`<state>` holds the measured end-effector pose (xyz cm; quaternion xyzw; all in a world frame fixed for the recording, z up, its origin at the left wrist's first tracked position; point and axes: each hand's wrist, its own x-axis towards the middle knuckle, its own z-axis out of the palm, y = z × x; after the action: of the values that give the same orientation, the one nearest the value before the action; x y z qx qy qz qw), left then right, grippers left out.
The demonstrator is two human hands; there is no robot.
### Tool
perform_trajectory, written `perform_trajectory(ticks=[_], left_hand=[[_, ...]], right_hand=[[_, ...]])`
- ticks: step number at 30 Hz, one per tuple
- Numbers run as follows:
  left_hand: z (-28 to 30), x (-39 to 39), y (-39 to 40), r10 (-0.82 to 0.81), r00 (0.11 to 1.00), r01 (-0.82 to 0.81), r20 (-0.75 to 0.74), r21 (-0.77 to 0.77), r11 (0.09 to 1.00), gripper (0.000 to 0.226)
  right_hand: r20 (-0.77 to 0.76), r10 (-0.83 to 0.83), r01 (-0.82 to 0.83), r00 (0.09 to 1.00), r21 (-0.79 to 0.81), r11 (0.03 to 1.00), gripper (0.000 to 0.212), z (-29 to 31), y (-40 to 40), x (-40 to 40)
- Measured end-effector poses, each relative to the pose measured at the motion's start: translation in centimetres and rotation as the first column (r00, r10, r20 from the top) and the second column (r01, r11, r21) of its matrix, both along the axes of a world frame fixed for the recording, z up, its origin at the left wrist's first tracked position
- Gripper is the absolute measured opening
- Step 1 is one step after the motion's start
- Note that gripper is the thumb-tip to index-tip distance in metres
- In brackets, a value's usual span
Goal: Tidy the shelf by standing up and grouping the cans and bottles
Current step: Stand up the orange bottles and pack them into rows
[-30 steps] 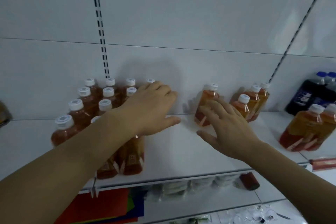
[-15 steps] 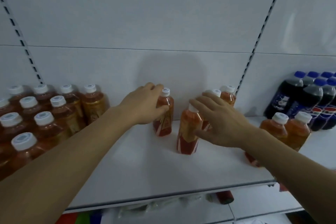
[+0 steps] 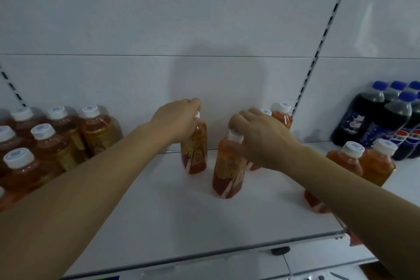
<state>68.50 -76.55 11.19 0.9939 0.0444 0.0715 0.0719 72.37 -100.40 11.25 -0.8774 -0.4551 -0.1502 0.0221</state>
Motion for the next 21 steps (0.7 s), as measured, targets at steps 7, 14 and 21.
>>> perform_trajectory(ticks=[7,14,21], left_hand=[[1.2,-2.7,1.3,-0.1,0.993,0.1,-0.057,-0.008,0.995,0.027],[2.7,-7.5,5.1,-0.08,0.99,0.091,-0.117,0.093,0.991,0.03],[2.8,-11.3,10.5,0.07,0.985,-0.056,-0.155,0.094,0.994,0.031]], right_hand=[[-0.103,0.146,-0.168,0.984,-0.26,0.951,0.101,-0.3,-1.7,0.7],[-0.057,0.211,-0.218,0.976,-0.151,0.964,0.082,-0.2,2.4,-0.4],[-0.064,0.221,-0.224,0.973,-0.038,0.974,0.086,-1.7,11.7,-2.9]])
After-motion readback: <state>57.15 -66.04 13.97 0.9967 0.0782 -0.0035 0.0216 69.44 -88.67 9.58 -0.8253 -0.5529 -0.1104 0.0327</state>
